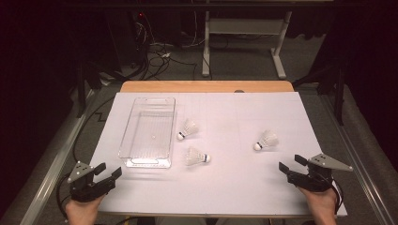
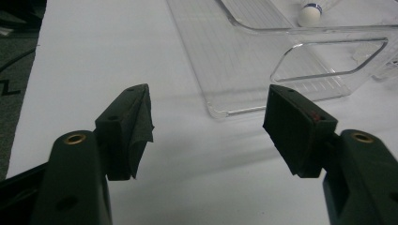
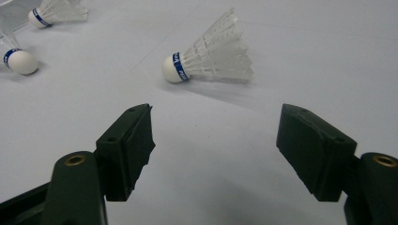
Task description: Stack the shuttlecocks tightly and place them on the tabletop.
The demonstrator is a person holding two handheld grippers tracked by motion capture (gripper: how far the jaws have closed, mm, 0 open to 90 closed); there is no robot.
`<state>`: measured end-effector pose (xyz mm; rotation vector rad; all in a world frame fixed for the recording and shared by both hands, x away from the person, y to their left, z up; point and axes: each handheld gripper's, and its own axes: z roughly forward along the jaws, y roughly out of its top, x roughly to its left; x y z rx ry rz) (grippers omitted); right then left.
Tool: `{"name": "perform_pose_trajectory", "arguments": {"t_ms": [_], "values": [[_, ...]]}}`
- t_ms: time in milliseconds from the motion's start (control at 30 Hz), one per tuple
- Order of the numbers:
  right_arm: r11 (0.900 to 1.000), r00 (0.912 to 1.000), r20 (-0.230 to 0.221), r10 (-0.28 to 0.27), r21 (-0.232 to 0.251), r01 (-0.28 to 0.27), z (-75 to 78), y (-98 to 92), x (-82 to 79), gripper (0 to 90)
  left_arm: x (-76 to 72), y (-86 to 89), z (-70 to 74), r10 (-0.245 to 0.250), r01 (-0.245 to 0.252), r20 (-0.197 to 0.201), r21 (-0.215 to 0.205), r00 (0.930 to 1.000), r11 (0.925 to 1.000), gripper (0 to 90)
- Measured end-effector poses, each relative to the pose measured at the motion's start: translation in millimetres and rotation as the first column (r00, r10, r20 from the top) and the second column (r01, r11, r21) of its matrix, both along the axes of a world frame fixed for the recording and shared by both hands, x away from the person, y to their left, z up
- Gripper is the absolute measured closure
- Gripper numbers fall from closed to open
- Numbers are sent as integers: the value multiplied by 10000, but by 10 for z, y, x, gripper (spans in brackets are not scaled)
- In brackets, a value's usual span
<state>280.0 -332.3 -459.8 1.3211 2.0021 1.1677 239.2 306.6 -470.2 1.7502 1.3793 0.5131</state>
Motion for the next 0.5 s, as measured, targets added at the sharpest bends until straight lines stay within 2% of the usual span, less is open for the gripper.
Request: {"name": "perform_pose_trajectory", "arguments": {"t_ms": [500], "values": [[9999, 10000, 10, 85, -128, -85, 1, 13, -3, 282, -43, -18, 9, 4, -4, 83, -17, 10000, 10000, 335]]}}
